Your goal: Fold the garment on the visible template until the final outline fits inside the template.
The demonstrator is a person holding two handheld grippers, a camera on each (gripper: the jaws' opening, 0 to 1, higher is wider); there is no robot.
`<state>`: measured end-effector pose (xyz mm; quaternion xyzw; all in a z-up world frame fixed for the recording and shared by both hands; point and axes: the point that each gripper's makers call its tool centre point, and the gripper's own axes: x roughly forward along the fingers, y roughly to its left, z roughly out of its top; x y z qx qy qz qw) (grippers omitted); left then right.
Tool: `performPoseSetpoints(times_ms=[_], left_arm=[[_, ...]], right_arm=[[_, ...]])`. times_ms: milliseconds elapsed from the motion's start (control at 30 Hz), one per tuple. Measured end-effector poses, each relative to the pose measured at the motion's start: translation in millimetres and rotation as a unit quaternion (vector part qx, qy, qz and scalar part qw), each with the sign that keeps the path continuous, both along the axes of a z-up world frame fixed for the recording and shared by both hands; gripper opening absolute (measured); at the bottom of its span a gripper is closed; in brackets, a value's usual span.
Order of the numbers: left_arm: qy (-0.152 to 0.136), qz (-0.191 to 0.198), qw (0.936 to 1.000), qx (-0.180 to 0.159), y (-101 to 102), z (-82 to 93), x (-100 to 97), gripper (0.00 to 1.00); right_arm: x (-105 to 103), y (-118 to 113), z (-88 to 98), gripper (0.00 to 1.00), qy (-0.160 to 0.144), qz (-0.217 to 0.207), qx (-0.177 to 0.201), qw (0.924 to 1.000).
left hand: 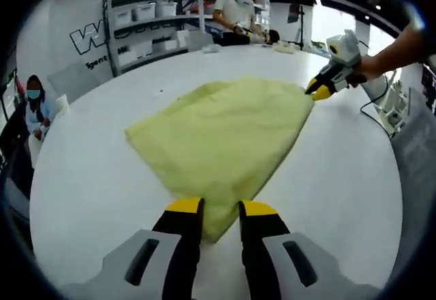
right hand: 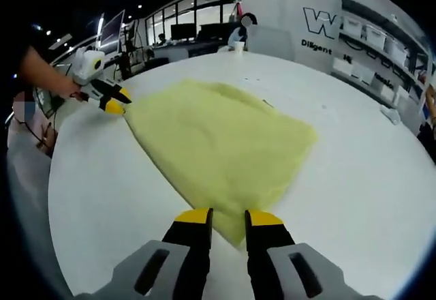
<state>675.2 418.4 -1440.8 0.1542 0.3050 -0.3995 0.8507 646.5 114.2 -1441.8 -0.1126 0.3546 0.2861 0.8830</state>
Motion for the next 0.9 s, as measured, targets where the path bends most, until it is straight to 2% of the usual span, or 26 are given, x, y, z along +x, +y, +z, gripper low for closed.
performPoseSetpoints(times_ms=[100, 200, 400, 900], left_arm=[[0.001, 0.0, 1.0, 0.0, 0, 1.1, -0.5, 0.26], [-0.012, -0.003, 0.9999, 0.002, 0, 8.2, -0.4, 0.28], [-0.025, 0.007, 0.9996, -0.008, 0, 21.7, -1.5, 0.38], [-0.022, 0.043, 0.9984, -0.028, 8, 38.1, -15.2, 0.59]], right_arm=[[-1, 2, 1.4, 0.16, 0.003, 0.001, 0.002, 1.0], [-3, 6, 8.4, 0.22, -0.003, 0.003, 0.011, 0.9999], [-8, 11, 17.8, 0.34, -0.011, -0.001, 0.025, 0.9996], [-20, 13, 42.5, 0.56, -0.028, -0.009, 0.055, 0.998]])
